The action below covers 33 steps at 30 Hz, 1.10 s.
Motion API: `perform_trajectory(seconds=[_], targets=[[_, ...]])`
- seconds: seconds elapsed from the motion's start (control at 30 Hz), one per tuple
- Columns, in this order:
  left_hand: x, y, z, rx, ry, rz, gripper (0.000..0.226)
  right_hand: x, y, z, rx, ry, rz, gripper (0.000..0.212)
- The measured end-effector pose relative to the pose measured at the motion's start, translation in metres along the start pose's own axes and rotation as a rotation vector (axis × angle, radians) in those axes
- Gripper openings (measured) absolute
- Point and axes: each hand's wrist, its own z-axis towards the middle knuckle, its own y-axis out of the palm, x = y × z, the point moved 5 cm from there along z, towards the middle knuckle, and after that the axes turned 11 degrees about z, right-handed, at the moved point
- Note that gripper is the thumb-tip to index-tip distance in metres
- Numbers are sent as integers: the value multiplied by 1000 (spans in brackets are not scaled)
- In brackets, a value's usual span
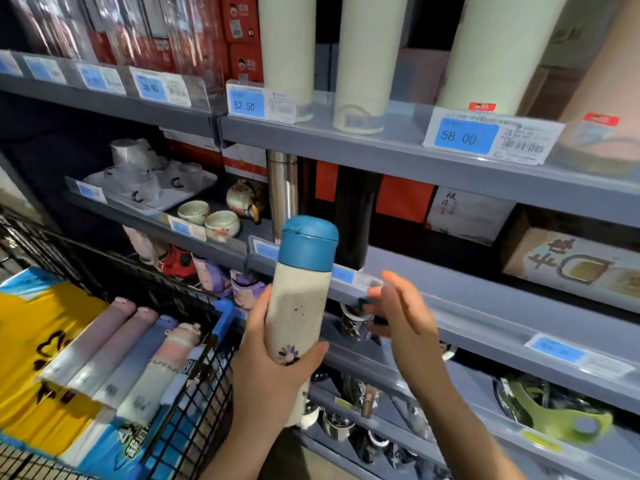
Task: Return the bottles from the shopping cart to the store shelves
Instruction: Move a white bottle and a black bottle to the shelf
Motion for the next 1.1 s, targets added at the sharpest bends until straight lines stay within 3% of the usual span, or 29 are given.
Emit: perform_trajectory(seconds=[0.1, 0.17, 0.3, 0.37, 0.47, 0.57, 0.67, 0.77, 0.87, 1.0, 1.1], targets=[[25, 38, -3, -107, 60, 21, 88, -2, 3, -28, -87, 91, 99, 69], [56, 63, -7, -264, 131, 20, 83, -7, -5, -33, -20, 62, 164, 63], [75, 94, -6, -499, 359, 170, 102, -15, -46, -32, 187, 61, 284, 59], [68, 104, 0, -635, 277, 80, 96, -16, -63, -25, 205, 88, 393, 58], [63, 104, 20, -486, 180, 21, 63, -15, -82, -7, 269, 105, 470, 55], [39, 95, 43, -215, 298, 335, 73, -16, -96, 16, 441, 108, 617, 55], [12, 99, 55, -132, 446, 639, 64, -20, -104, 34, 537, 80, 748, 59], [-3, 105, 56, -81, 613, 792, 61, -23, -104, 48, 594, 66, 834, 61], [-6, 108, 58, -87, 640, 802, 83, -25, -104, 59, 639, 30, 846, 64], [2, 112, 61, -29, 644, 860, 82, -24, -101, 69, 637, -17, 707, 68], [1, 116, 63, -48, 642, 870, 78, -23, -94, 75, 602, -41, 560, 57]])
